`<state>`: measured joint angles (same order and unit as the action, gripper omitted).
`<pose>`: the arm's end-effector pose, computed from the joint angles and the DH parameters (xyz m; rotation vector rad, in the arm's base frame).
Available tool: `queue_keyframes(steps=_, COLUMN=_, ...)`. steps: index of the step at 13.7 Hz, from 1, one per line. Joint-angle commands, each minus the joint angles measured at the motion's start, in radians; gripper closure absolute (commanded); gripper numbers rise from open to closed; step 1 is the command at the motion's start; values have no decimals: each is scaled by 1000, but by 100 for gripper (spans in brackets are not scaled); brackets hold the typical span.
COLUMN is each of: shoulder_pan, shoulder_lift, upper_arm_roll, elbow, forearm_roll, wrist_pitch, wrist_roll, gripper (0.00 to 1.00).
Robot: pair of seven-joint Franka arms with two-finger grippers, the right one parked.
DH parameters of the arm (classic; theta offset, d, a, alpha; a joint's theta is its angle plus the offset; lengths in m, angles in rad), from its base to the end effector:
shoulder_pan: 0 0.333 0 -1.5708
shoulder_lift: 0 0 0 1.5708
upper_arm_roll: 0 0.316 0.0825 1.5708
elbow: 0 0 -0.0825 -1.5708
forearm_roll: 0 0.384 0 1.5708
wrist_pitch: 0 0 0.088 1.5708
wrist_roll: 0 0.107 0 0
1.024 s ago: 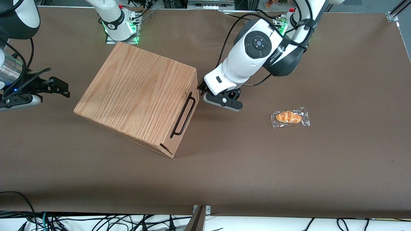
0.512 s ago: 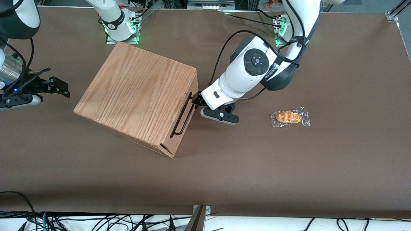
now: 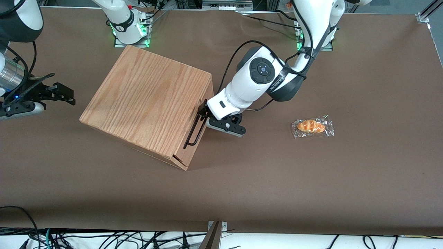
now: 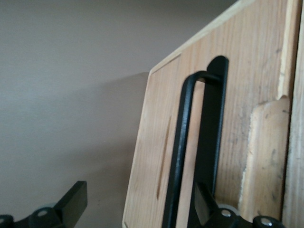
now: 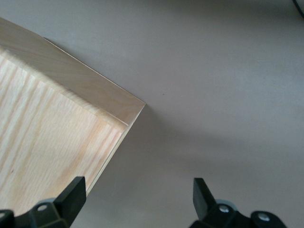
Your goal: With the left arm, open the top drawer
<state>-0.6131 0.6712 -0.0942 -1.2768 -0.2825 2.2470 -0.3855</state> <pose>0.5882 -0.4883 0.3911 2.7197 -0.2016 0.1367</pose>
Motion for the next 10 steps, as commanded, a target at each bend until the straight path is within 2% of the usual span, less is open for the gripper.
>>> queue_keyframes(steps=1, shoulder_pan=-8, shoulder_lift=34, upper_arm_roll=11, elbow=27, forearm_roll=-18, wrist_pitch=11, wrist_roll=72, gripper=0)
queue_keyframes(steps=3, shoulder_pan=-7, shoulder_lift=36, upper_arm_roll=13, elbow=27, forearm_roll=-17, wrist_pitch=11, wrist_roll=164, gripper=0)
queue_keyframes(steps=10, shoulder_pan=-1, shoulder_lift=39, upper_arm_roll=21, elbow=25, forearm_roll=-12, wrist_pitch=9, wrist_roll=172, gripper=0)
